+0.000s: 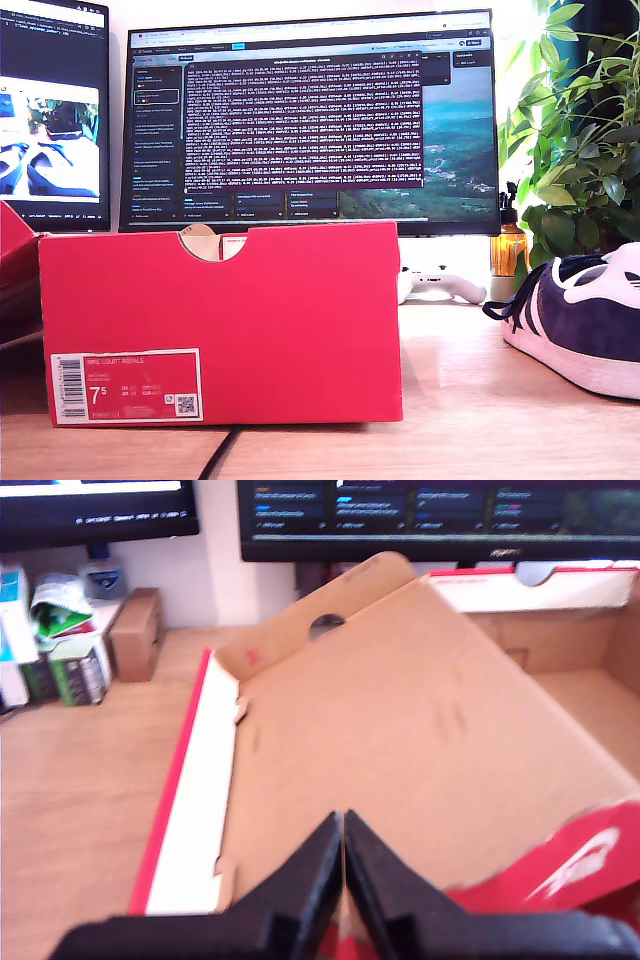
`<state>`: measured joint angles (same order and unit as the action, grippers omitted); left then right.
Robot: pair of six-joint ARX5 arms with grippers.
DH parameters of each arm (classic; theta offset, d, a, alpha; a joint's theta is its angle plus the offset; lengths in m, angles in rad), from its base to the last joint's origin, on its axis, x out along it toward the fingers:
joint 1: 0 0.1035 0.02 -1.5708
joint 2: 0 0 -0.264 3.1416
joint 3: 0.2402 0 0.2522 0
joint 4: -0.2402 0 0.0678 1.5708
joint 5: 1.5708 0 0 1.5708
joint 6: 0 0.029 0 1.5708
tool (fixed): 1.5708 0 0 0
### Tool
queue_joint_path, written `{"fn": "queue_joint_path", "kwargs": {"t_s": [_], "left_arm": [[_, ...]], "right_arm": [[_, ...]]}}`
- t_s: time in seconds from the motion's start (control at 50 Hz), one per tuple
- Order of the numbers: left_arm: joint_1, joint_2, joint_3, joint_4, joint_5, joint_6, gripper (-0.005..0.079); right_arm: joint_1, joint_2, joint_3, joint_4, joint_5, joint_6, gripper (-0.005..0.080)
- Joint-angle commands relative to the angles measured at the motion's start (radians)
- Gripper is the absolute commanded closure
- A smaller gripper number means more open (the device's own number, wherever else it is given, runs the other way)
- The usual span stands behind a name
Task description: Pack the blue shoes by picking the first shoe and placing it inside the red shoebox, left side, then picking and rotating the second shoe and placing it in the shoebox
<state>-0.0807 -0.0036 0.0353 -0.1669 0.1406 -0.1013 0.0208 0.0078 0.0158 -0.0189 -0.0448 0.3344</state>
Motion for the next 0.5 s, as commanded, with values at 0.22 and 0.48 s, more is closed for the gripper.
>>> {"fn": "queue_joint_path", "kwargs": {"t_s": [0.22,0.48], "left_arm": [[0.001,-0.008,0.182,0.107,0.097,-0.032,0.0761],[0.001,0.036,0.364,-0.112,0.234,0.047,0.0762]], "right_arm": [[-0.002,-0.006,0.147,0.035,-0.027,0.025,0.0764],[-0.002,0.095,0.356,-0.24,-0.138,-0.007,0.0765]]}}
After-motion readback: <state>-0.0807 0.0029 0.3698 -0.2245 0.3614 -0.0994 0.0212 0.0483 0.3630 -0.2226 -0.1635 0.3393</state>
